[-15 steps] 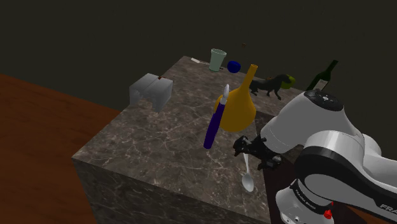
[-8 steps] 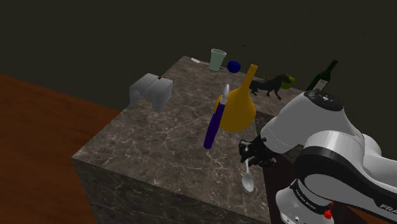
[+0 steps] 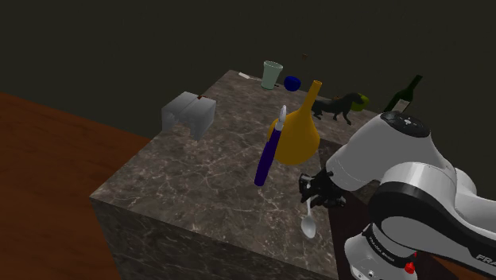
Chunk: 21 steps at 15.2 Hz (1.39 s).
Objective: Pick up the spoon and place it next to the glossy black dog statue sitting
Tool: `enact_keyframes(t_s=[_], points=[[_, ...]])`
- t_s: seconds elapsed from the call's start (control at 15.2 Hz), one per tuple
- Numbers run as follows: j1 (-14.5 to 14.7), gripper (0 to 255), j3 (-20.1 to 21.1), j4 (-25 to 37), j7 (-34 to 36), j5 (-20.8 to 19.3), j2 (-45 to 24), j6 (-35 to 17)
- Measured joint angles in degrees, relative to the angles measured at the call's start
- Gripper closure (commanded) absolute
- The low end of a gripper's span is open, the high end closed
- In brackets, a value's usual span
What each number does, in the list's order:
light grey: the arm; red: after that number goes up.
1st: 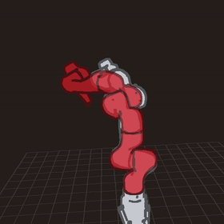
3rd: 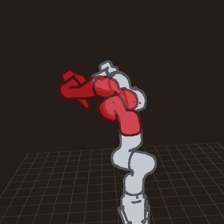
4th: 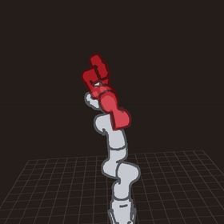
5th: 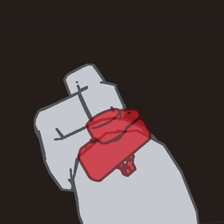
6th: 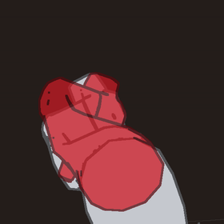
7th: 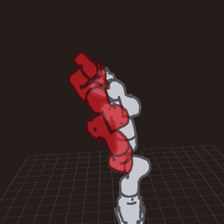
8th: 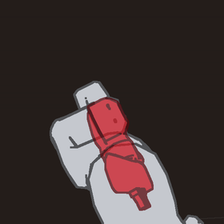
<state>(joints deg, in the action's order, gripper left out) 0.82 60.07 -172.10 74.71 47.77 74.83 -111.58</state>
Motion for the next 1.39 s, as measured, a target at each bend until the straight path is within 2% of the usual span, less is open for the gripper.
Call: enact_keyframes(t_s=[0.46, 1.39], points=[[-1.1, 255, -5.9, 2.7, -0.5, -5.4, 2.9, 5.2], [-5.8, 255, -16.1, 11.2, -2.2, -14.8, 4.1, 13.8]])
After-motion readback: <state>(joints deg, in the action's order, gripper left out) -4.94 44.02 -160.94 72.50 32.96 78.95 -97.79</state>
